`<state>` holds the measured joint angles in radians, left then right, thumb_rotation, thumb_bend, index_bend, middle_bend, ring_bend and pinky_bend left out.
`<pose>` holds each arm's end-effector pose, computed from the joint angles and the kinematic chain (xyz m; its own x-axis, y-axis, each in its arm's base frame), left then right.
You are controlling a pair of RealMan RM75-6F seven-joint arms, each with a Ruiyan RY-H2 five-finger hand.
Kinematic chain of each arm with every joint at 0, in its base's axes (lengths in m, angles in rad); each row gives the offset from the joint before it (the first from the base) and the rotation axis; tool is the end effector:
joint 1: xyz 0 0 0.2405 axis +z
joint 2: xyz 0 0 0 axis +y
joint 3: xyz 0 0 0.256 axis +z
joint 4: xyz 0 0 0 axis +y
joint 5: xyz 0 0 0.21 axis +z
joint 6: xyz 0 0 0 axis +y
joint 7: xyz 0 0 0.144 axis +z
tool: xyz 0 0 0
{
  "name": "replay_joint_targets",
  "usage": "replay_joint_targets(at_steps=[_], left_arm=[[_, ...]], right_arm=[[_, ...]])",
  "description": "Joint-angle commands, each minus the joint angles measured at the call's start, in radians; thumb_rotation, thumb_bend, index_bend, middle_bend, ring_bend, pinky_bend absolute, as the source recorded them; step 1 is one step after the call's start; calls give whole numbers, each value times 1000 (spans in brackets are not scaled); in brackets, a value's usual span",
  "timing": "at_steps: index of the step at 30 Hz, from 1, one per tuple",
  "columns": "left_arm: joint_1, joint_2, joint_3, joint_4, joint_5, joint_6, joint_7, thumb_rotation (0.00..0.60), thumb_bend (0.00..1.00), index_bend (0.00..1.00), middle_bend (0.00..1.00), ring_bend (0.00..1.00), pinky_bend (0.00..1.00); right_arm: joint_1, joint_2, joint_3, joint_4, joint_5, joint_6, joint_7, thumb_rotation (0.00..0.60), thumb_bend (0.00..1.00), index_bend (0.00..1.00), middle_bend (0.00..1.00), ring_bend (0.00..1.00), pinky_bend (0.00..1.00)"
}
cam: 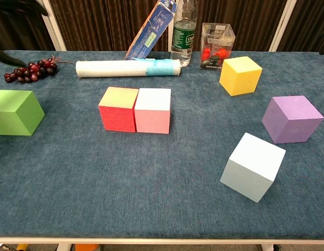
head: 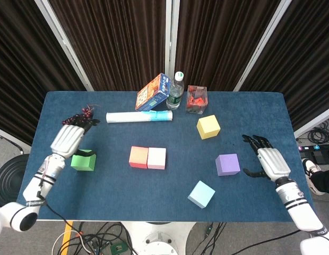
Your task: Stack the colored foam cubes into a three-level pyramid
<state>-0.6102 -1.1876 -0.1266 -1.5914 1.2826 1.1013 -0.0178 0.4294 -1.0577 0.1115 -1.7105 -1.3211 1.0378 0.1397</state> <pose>-0.2071 0.3364 0.1084 0.3414 0.1433 0.9289 0.9120 -0.2898 -0.2904 -0.2530 -0.2820 0.1269 0.2337 -0.2894 0.9283 -0.9702 -0.1324 0.2030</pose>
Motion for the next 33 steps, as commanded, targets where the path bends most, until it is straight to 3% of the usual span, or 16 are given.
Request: replay_joint_targets(at_steps=[1,12,20,23,28,33], left_arm=[[44,26,14,-7,-9,32,-25,600,18,170,244,330,147],[97,34,37,-44,21,51,-39,600,18,172,244,329,145],[100,33,27,-52,29,41,-42,600,18,172,244,329,145],[102,33,27,-55,31,34,-45,600,18,172,244,330,146],[106,36,24,-60,37,29,-61,600,18,172,245,329,145],[110,40,14,-58,37,29,-74,600,18,172,244,329,146]], right_arm=[[8,-22,-7,23,9,-19,-19,600,72,0,157,0,0],[78,-166,-9,139,68,-109,-153,600,22,0,139,0,0],[92,-225,-12,201,74,-131,-140,600,55,0,150,0,0],[95,-250,-18,229,54,-131,-128,600,99,0,188,0,0],[92,-282,-17,268,15,-100,-95,600,265,33,416,61,0],[105,-268,20,207,-3,-81,-21,600,285,48,442,76,0]])
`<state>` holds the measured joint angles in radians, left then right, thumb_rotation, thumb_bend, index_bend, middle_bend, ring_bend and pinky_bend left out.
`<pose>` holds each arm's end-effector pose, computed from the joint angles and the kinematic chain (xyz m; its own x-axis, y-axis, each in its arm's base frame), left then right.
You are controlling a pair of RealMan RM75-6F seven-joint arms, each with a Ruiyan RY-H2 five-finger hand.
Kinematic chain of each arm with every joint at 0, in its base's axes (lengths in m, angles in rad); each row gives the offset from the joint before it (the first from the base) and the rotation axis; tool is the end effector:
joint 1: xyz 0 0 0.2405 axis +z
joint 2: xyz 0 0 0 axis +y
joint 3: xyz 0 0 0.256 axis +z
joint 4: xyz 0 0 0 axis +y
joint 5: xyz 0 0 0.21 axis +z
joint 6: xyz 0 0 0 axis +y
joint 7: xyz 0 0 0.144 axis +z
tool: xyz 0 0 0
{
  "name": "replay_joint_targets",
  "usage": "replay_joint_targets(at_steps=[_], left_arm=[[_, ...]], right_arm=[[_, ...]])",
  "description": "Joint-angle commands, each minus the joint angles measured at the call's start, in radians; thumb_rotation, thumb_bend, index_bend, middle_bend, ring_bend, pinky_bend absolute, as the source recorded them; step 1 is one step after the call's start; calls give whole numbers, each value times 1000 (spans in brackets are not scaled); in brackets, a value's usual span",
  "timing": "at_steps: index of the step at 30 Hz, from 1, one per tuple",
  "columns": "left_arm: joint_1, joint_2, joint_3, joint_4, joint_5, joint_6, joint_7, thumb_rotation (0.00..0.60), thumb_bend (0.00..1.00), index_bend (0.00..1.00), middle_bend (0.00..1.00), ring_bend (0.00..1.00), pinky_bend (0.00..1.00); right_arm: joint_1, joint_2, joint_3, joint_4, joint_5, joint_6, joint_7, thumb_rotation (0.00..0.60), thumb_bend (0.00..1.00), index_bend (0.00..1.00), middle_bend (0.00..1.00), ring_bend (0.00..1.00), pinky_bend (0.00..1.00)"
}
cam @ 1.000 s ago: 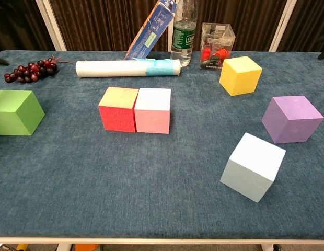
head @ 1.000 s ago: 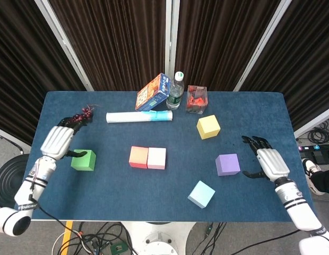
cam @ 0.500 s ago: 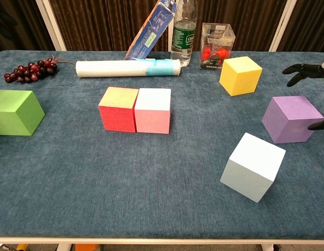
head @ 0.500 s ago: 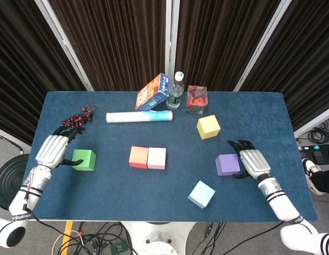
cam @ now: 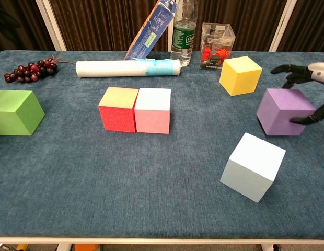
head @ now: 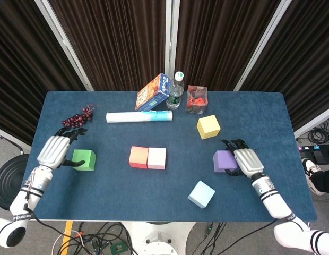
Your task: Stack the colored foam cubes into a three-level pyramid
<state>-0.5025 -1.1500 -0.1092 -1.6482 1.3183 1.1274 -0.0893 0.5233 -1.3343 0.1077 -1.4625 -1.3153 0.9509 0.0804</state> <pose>-0.2316 0.3042 0.1141 0.2606 0.1911 0.9463 0.9513 -0.2177 -0.2180 -0.2510 -0.3108 0.0476 0.2893 -0.3498 0.8910 -0.9519 -0.2035 0.2292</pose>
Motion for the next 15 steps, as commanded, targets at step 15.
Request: replay_joint_targets(at_steps=[15], left_arm=[[19,1,-9,-1,25,18,-26,600,18,172,244,329,146]], right_arm=[[176,-165,130,-121,234,-69,-218,600,256,48,425,75,0]])
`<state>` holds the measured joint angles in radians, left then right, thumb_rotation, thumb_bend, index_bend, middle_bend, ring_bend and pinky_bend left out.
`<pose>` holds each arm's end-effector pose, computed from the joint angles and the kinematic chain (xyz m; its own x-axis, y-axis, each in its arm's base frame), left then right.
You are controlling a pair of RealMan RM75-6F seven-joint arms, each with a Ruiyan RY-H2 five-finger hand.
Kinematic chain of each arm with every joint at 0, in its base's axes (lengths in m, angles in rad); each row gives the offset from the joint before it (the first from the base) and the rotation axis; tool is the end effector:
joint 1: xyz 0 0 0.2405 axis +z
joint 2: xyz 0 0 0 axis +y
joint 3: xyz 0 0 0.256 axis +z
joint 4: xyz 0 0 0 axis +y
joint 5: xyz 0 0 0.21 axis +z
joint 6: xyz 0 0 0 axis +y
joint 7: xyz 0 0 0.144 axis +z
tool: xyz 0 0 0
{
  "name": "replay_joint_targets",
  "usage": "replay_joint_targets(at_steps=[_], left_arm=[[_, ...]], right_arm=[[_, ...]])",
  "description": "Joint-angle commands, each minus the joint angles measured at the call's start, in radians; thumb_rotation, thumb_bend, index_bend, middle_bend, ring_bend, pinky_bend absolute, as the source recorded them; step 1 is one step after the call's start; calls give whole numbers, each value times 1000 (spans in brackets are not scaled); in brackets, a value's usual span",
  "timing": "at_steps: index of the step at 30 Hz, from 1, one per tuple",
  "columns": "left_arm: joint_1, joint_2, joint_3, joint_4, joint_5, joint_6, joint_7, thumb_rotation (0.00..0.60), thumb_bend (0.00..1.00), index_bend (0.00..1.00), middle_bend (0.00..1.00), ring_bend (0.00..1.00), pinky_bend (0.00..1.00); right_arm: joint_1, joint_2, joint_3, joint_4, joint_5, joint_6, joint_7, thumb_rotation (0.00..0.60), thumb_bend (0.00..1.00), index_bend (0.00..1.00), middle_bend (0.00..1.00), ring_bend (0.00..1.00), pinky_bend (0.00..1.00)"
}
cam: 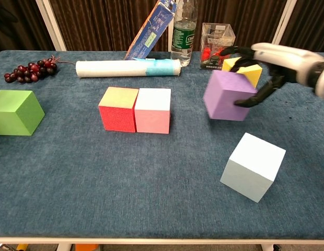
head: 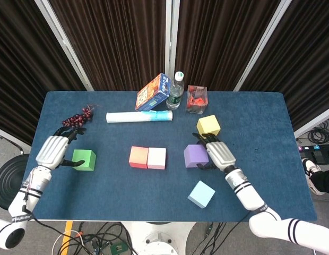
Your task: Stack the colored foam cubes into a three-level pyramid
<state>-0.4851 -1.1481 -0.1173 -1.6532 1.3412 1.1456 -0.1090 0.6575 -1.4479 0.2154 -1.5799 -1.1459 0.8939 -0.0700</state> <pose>-0.2309 0.3010 0.1169 0.2400 0.1767 0.9545 0.9543 -0.2235 -0.1986 -0.1614 -0.3320 0.0075 0.1839 -0.3867 0.9037 -0.9595 -0.2702 0.0796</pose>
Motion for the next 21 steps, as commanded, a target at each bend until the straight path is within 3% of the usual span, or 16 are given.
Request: replay_joint_targets(at_steps=[1,9,21], left_arm=[[3,-2,-1,6,3,0,-10,600,18,172,244,330,146],[7,-5,-1,24,24,1,-44,600,18,172,244,330,146],[15,-4,1,34,48,7,-80,600,18,172,243,329,146]], right_arm=[[51,-63,26,-3,83,-11,-85,600,253,48,423,75,0],[105,-160,30,17,196,24,-215,600,243,43,412,73,0],[124,-229,23,48,227,84,-288,600,236,32,400,69,0]])
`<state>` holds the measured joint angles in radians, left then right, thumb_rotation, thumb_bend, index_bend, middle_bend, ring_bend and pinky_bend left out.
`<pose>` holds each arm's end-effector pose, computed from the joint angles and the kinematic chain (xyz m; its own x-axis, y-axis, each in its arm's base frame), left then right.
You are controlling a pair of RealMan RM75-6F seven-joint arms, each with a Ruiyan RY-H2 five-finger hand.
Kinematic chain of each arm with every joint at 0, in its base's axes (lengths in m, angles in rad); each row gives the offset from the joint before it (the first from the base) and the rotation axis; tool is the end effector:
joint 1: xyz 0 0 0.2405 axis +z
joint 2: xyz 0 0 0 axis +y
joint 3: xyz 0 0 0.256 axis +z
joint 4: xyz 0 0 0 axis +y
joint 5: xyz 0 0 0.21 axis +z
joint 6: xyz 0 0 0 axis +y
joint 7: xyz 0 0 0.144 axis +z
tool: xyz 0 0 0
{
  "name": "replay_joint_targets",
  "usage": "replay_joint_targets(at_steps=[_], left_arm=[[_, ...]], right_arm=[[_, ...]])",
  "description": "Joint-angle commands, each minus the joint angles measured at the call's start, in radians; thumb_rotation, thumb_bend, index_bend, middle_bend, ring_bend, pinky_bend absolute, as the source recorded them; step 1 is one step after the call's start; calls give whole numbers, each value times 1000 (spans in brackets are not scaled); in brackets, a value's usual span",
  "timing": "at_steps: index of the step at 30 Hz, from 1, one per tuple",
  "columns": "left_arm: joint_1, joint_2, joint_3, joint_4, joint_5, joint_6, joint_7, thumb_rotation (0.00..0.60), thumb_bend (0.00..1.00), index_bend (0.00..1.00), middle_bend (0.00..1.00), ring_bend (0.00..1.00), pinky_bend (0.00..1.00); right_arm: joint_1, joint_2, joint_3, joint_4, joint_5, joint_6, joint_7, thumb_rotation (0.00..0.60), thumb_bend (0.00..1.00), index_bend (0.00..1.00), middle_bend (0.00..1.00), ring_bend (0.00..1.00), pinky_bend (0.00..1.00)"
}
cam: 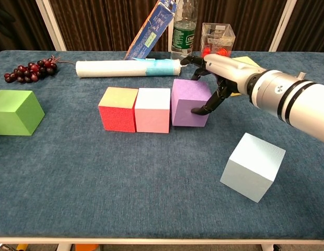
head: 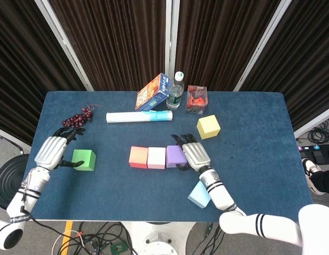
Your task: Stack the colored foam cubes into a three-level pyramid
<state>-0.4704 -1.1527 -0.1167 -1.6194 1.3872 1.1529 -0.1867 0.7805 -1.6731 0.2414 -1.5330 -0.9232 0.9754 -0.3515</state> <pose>-0.2364 0.2995 0.1182 0.2044 0.1796 0.9623 0.9591 -0.2334 -0.1601 -0.1075 -0.3332 -0.0495 0.2225 -0.3755 0.8997 -0.9539 -0.2743 0.1215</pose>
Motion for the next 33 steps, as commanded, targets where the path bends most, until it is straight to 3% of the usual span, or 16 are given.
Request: replay_joint_targets(at_steps=[1,33], left_arm=[[1,1,1,0,3,0,-3,600,18,172,243,329,146],[0,-6,0,16,23,-8,-34,600,16,172,242,329,146]], right_arm=[[1,-5,-5,2,7,5,-11,600,236,30,399,69,0],[10,-52,1,23,54,39,-66,600,234,0,359,65,0]])
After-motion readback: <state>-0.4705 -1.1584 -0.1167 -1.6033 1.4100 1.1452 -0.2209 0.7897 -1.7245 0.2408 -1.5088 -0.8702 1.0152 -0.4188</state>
